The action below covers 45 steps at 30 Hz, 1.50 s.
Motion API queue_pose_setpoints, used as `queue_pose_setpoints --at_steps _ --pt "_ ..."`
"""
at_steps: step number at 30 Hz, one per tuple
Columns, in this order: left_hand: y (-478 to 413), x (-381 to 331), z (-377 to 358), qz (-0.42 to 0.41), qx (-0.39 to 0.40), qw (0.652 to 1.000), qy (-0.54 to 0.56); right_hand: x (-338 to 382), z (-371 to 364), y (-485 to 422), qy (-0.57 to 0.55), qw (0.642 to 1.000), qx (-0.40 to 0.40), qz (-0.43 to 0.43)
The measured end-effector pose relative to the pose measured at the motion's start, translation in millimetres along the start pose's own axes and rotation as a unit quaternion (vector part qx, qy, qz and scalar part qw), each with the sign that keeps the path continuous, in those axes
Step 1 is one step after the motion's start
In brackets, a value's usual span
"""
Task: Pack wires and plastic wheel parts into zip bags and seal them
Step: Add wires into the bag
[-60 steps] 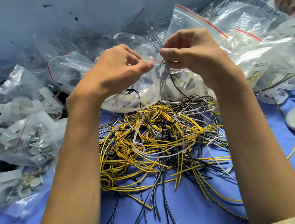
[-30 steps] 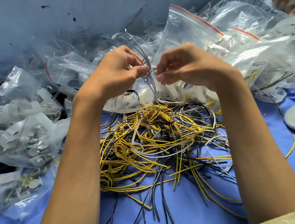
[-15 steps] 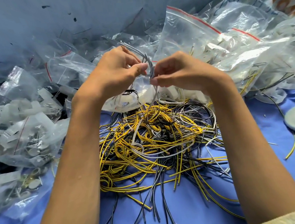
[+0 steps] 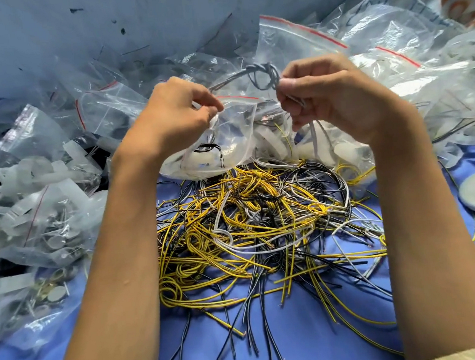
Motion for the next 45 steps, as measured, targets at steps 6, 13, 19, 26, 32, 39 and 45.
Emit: queue_pose_setpoints --at_steps 6,13,19,26,32,39,45 --pt "-0.5 0.7 4.6 -0.007 -0.021 1.000 -0.007 -2.6 -3.4 3.9 0.032 0.998 0.045 -0.035" --pt "0.5 -0.8 13.1 -0.004 -0.050 0.999 -0.004 0.7 -3.7 7.5 0.055 0.995 0.072 -0.042" --pt "2.4 -12.6 12.0 -0.043 -0.036 0.998 -0.033 -2.9 -22.2 -7.4 0.203 0.975 0.044 -0.076" --pt "4.4 -19.9 11.6 -0.059 -0.026 0.997 -0.049 -2.7 -45.1 -9.0 -0.007 0.994 0.099 -0.052" --pt "8.0 -11.0 18.7 -0.041 0.001 0.999 -0.033 -8.1 -61.6 -21.8 0.130 0.989 0.073 -0.025" --pt "26.3 -1.3 23.9 -0.014 0.173 0.985 -0.002 -30.0 -56.8 -20.1 0.284 0.945 0.099 -0.124" --pt "25.2 -3.5 23.3 -0.017 0.162 0.987 -0.009 -24.5 -54.7 -25.3 0.231 0.969 0.052 -0.077"
Point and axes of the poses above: each hand's wrist, its own y-axis away from the middle knuckle, its own z-axis out of the back of the hand, x = y × z, the point moved 6 cm from there along -y, towards the middle knuckle, and after that the axes turned 1 degree about y, right-handed, at the moved point
